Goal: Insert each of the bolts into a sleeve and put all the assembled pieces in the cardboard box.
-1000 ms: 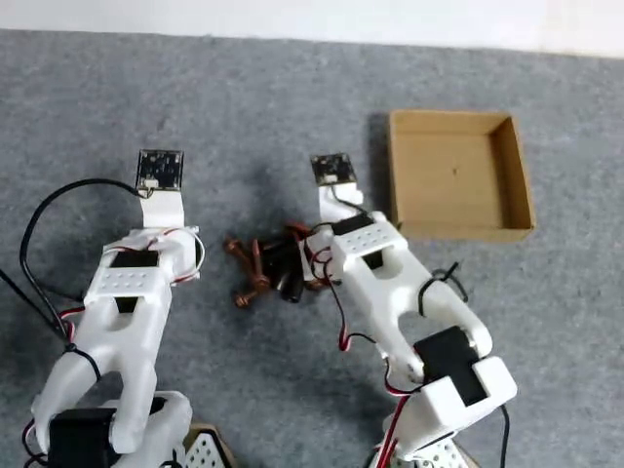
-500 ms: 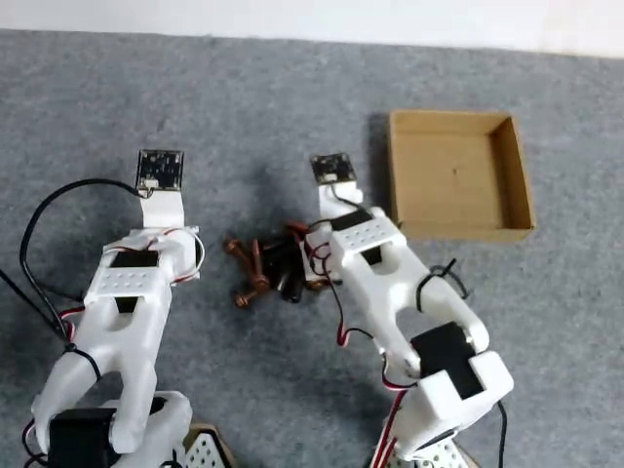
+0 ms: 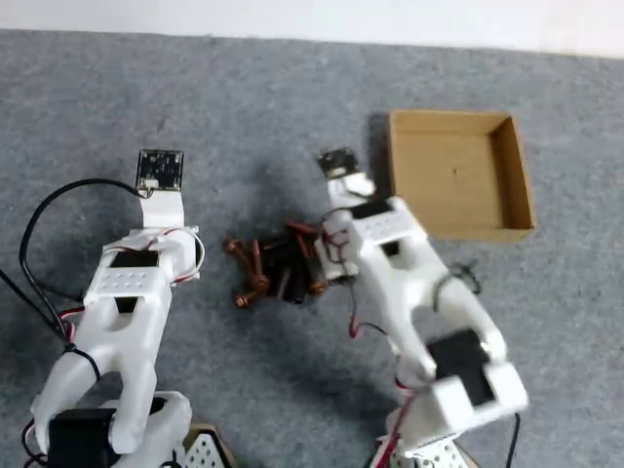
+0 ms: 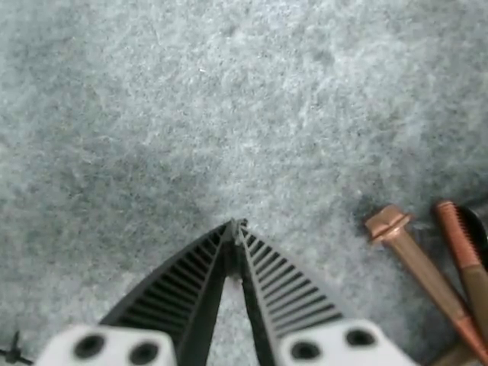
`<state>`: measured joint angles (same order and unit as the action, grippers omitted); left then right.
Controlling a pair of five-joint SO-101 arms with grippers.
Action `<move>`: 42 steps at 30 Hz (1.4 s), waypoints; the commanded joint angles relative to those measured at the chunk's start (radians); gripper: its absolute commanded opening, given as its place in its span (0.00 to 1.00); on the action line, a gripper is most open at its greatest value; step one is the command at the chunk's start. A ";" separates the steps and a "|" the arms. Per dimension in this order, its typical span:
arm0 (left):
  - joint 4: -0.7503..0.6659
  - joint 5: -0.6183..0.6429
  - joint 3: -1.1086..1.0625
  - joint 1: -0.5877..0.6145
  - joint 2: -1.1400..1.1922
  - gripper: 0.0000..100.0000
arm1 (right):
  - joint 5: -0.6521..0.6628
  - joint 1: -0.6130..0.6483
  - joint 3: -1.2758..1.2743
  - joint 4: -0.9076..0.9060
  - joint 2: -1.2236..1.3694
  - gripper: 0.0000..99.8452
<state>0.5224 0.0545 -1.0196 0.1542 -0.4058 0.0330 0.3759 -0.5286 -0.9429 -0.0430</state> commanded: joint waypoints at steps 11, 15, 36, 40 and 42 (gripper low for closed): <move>-0.008 0.003 0.008 -0.252 -0.005 0.01 | 0.002 -0.050 -0.435 0.326 -0.575 0.00; 0.060 -0.041 0.025 -0.257 -0.007 0.05 | 0.002 -0.051 -0.501 0.367 -0.653 0.00; 0.017 0.342 0.008 -0.252 0.004 0.16 | 0.003 -0.051 -0.529 0.389 -0.680 0.00; 0.015 0.413 -0.019 -0.259 0.004 0.16 | 0.003 -0.051 -0.530 0.390 -0.680 0.00; 0.017 0.476 -0.019 -0.259 0.005 0.16 | 0.003 -0.051 -0.530 0.390 -0.680 0.00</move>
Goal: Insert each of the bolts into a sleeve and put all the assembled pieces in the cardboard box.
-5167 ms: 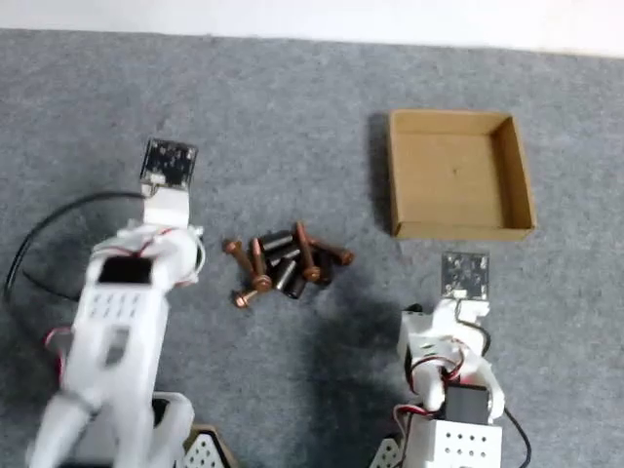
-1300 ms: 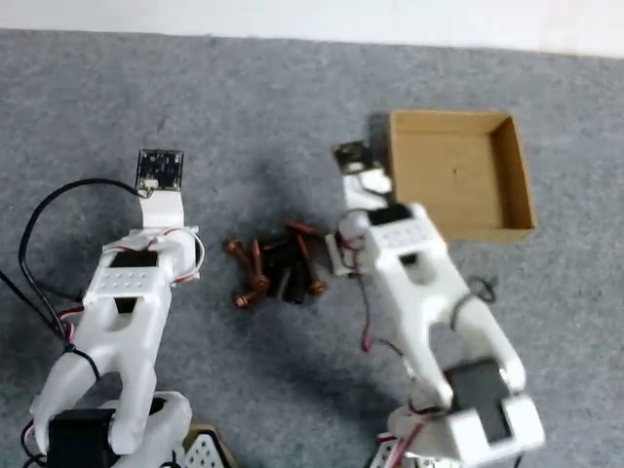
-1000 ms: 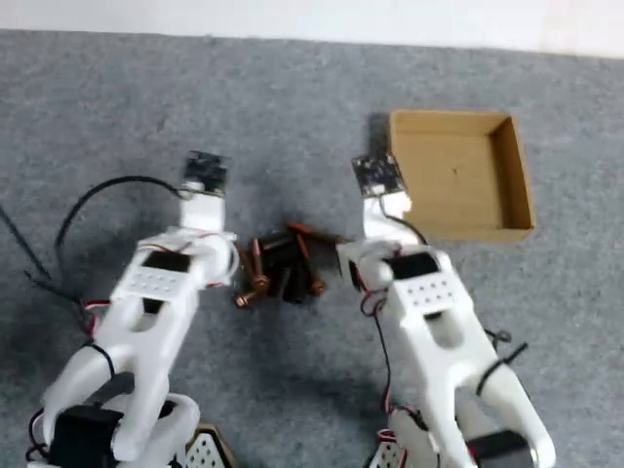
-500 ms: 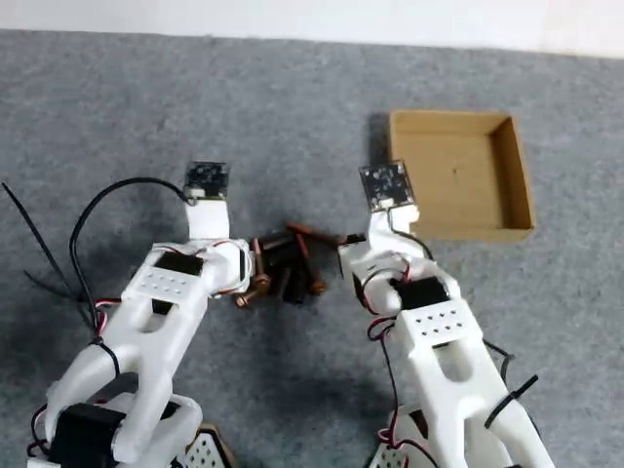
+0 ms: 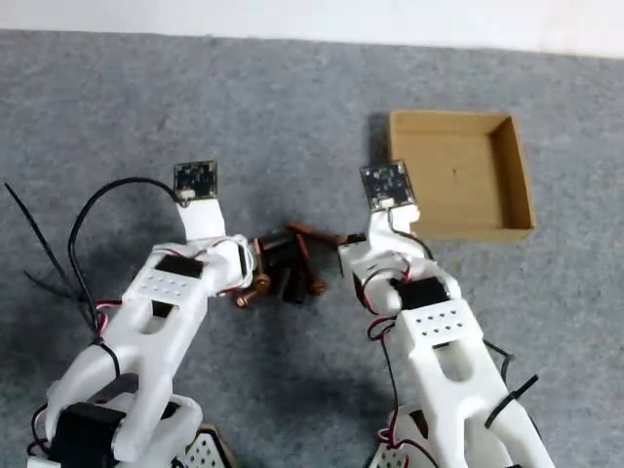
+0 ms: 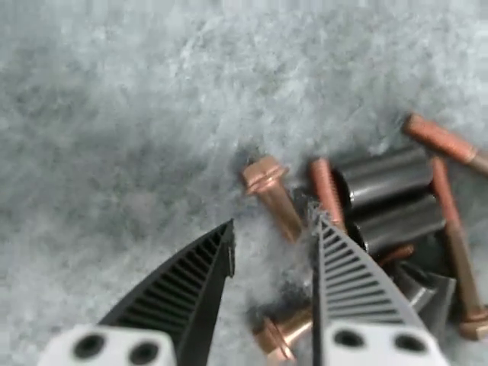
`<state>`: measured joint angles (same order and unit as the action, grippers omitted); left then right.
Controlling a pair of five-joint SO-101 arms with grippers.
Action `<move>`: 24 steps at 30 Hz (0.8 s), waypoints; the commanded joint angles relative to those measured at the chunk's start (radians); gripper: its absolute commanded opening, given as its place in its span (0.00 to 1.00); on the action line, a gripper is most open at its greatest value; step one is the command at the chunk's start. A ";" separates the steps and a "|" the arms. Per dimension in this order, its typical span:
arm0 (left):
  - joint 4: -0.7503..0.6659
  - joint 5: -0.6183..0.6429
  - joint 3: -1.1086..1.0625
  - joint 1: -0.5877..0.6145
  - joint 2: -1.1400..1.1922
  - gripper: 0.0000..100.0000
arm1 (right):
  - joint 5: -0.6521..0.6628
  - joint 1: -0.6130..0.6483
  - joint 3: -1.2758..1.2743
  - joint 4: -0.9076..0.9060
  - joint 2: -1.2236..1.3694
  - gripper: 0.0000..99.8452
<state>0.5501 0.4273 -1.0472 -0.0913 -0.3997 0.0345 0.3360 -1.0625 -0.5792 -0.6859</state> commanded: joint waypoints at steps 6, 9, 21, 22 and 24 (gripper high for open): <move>-0.009 0.118 0.008 -0.013 -0.001 0.16 | 0.002 -0.012 0.004 0.027 -0.038 0.00; -0.009 0.123 0.008 -0.019 0.001 0.16 | 0.002 -0.012 0.002 0.033 -0.038 0.00; 0.146 0.161 0.234 -0.045 0.311 0.16 | 0.002 -0.010 0.002 0.033 -0.038 0.00; 0.146 0.161 0.237 -0.050 0.323 0.16 | 0.002 -0.010 0.002 0.033 -0.038 0.00; 0.144 0.161 0.240 -0.051 0.335 0.16 | 0.002 -0.010 0.002 0.033 -0.038 0.00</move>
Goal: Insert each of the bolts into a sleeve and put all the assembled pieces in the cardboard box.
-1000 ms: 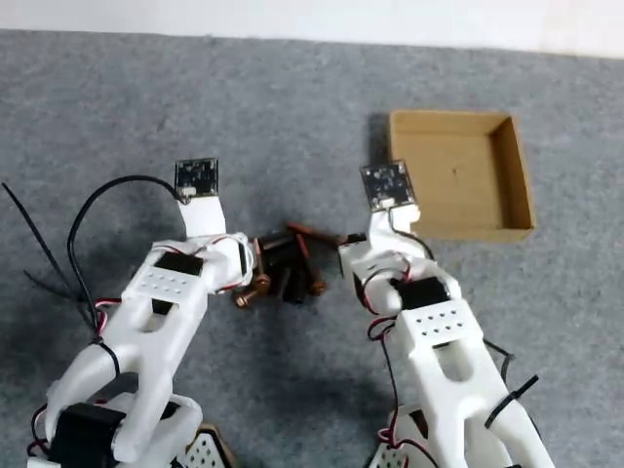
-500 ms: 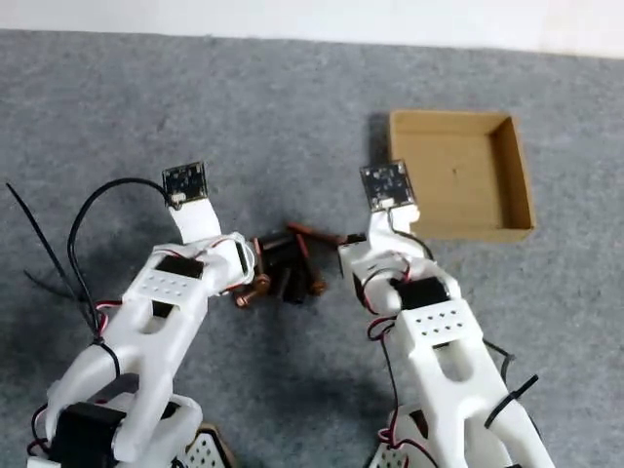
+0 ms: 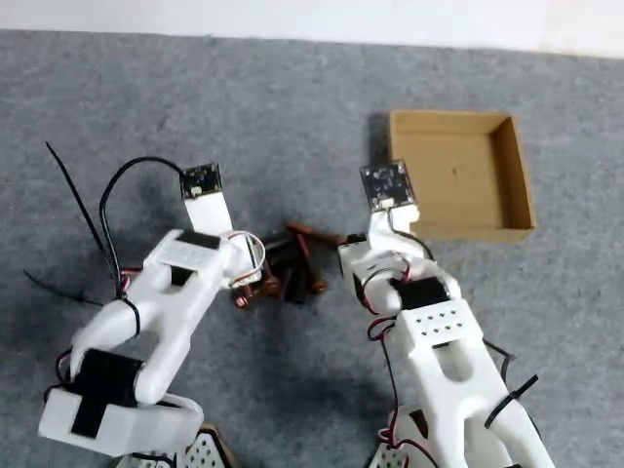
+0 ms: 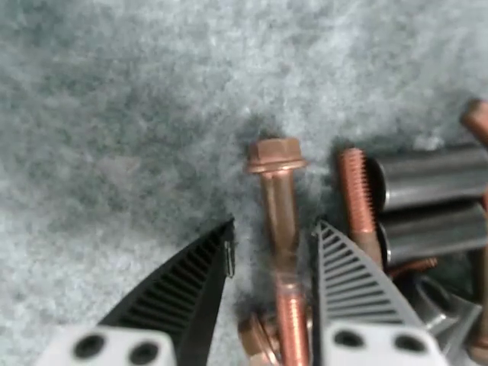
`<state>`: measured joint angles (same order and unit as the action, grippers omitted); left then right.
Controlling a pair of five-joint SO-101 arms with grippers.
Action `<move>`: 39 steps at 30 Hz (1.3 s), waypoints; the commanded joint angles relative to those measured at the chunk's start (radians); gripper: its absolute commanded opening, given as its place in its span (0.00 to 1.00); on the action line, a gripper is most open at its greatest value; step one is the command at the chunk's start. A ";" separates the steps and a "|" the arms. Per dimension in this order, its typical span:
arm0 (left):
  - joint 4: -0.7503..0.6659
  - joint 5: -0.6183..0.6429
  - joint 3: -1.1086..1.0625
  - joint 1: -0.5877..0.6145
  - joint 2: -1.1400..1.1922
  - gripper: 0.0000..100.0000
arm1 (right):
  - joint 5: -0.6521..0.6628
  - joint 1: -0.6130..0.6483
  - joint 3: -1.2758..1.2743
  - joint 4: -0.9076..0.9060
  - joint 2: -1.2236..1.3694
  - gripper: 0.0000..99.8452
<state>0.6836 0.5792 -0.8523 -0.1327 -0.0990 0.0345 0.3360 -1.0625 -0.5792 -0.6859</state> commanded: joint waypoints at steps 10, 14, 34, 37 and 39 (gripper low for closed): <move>0.009 0.011 0.061 0.019 0.047 0.16 | 0.002 -0.010 0.002 0.033 -0.038 0.00; 0.014 0.037 0.077 0.027 0.048 0.16 | 0.002 -0.010 0.002 0.033 -0.038 0.00; 0.015 -0.014 0.226 0.056 0.166 0.16 | 0.000 -0.005 0.002 0.031 -0.038 0.00; 0.083 -0.012 0.297 0.056 0.236 0.16 | 0.000 -0.005 0.002 0.031 -0.038 0.00; 0.121 -0.012 0.325 0.058 0.240 0.16 | 0.000 -0.005 0.002 0.031 -0.038 0.00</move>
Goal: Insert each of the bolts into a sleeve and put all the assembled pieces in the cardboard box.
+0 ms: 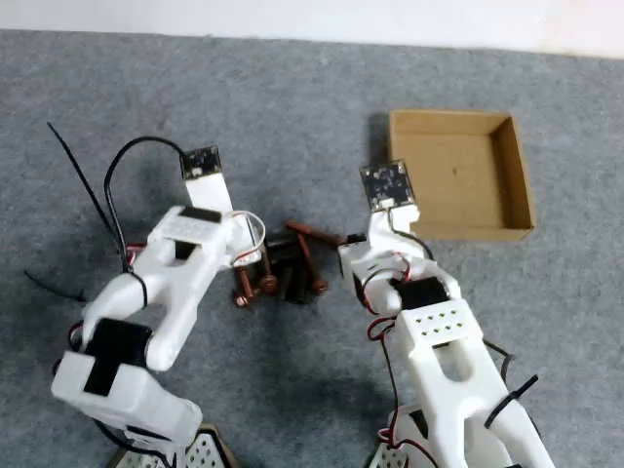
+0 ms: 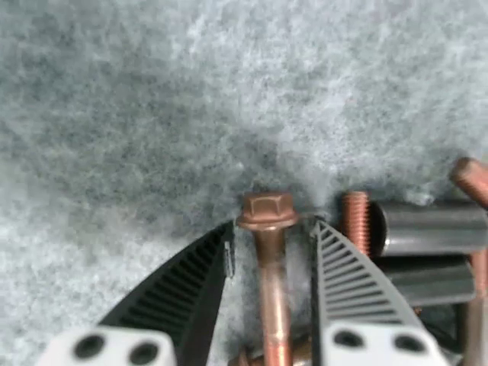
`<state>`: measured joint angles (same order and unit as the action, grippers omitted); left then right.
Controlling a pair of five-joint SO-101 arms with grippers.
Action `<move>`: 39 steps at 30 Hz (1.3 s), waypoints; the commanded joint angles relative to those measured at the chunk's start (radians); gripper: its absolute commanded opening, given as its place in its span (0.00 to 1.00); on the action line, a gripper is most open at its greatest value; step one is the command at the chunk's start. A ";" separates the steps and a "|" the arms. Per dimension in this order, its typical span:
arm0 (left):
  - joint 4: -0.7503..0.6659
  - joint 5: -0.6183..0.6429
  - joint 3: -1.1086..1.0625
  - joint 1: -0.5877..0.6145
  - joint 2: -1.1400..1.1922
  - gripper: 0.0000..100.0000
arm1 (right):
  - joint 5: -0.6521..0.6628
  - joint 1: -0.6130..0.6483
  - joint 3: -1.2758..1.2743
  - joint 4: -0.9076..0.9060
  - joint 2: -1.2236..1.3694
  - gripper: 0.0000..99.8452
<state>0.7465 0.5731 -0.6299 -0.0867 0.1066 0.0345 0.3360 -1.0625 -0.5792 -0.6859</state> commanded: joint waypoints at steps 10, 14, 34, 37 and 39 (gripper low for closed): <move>0.087 -0.011 0.104 0.012 0.033 0.00 | 0.000 -0.005 0.002 0.031 -0.038 0.00; 0.087 -0.012 0.104 0.010 0.028 0.00 | 0.000 -0.005 0.002 0.031 -0.038 0.00; -0.186 -0.057 -0.564 0.065 -0.915 0.00 | 0.002 -0.004 -0.087 0.203 -0.050 0.00; -0.190 -0.089 -0.671 0.068 -1.141 0.00 | 0.002 0.013 -0.093 0.203 -0.074 0.00; -0.186 -0.097 -0.736 0.068 -1.288 0.00 | 0.002 0.033 -0.116 0.200 -0.127 0.00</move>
<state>0.5792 0.4979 -1.2820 -0.0284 -0.8615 0.0345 0.3376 -1.1684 -0.4012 -0.7334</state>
